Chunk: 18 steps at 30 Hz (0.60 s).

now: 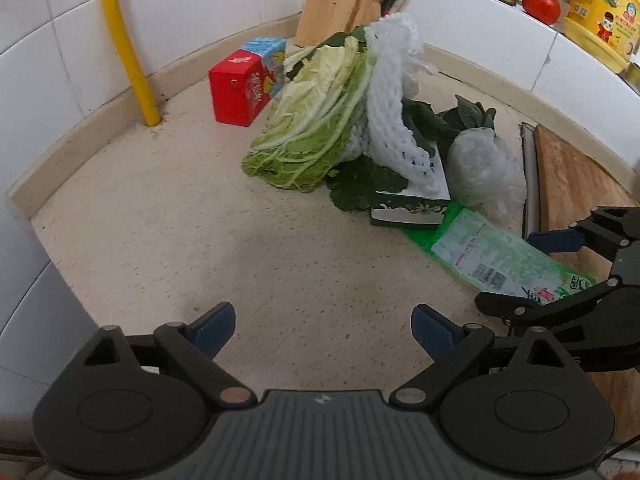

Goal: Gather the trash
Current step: 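Grasp the green-and-white snack wrapper with the right gripper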

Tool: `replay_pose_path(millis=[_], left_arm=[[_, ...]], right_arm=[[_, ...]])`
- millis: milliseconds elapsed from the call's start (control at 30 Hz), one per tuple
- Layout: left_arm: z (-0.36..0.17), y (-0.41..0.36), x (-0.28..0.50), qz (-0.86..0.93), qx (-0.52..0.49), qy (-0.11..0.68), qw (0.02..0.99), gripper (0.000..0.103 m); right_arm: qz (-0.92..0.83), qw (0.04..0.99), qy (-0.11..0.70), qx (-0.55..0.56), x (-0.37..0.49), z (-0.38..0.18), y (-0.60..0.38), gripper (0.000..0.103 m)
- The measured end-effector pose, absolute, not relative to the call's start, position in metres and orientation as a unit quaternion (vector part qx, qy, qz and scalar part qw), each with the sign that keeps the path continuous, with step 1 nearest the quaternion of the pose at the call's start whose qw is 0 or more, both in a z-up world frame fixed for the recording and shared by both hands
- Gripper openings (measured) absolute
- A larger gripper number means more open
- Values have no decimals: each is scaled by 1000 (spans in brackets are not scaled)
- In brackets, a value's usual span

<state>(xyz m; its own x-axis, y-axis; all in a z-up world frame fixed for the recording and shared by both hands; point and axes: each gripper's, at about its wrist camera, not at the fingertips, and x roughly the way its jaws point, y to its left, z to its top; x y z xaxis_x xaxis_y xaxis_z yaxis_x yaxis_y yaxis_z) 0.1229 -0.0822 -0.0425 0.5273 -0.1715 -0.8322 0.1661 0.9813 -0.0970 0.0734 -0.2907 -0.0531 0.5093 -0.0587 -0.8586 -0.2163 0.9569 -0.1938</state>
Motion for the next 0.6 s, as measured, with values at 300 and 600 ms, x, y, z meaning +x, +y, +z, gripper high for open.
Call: replay_pose_path(millis=[300, 600], left_arm=[[-43, -78, 127, -141, -13, 479, 866, 91], [-34, -68, 138, -162, -30, 460, 872, 91]], right_arm=[[52, 850, 513, -109, 70, -48, -283, 70], [35, 866, 496, -47, 52, -31, -281, 44]])
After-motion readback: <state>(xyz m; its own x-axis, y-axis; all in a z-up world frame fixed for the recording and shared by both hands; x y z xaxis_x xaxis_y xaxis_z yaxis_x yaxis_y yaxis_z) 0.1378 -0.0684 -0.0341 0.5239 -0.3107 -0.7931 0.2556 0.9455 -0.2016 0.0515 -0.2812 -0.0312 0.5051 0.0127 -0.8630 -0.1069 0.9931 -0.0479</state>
